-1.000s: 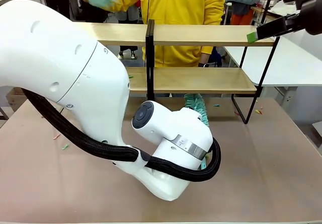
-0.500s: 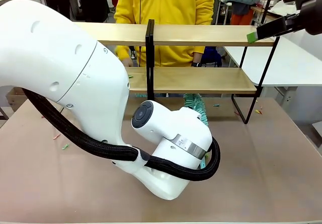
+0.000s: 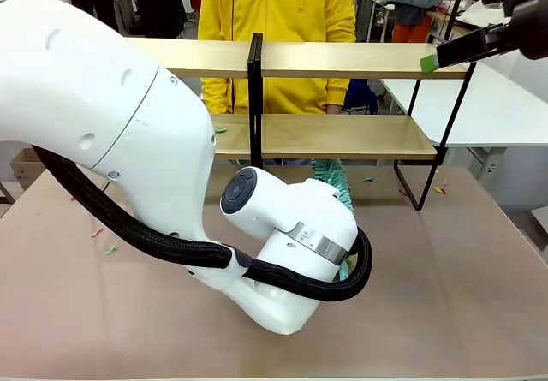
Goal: Clean the shelves.
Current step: Clean another randomly selected level of the Shelf with the Duster.
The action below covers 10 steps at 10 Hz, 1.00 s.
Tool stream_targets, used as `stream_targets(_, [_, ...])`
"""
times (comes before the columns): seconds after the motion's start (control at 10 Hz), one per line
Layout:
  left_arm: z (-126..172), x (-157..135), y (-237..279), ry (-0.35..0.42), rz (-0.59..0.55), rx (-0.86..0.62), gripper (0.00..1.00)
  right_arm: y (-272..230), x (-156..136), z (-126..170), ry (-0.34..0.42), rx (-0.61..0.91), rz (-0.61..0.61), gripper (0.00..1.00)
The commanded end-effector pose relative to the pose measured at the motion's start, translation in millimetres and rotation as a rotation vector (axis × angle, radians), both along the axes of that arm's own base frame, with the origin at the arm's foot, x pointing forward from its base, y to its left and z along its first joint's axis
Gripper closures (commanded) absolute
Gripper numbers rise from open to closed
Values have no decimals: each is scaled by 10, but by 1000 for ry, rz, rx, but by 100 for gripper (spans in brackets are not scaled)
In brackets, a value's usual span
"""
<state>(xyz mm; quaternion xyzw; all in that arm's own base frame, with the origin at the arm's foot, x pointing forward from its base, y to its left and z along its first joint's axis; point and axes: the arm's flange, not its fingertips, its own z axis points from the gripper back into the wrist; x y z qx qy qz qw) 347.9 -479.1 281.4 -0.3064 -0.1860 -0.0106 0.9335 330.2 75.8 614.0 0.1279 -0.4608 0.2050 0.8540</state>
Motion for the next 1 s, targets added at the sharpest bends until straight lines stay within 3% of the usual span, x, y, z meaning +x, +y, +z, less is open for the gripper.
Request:
stream_targets(0.0, [442,211,-117,30,-20,34,87,-7,12,8,0,1,1,0])
stream_targets(0.2, [525,240,-170,25,-66,30,87,-7,12,8,0,1,1,0])
stream_targets(0.6, [848,248,-254,-67,-93,47,87,-7,12,8,0,1,1,0])
stream_targets(0.9, [952,362,-270,-37,-132,151,87,-7,12,8,0,1,1,0])
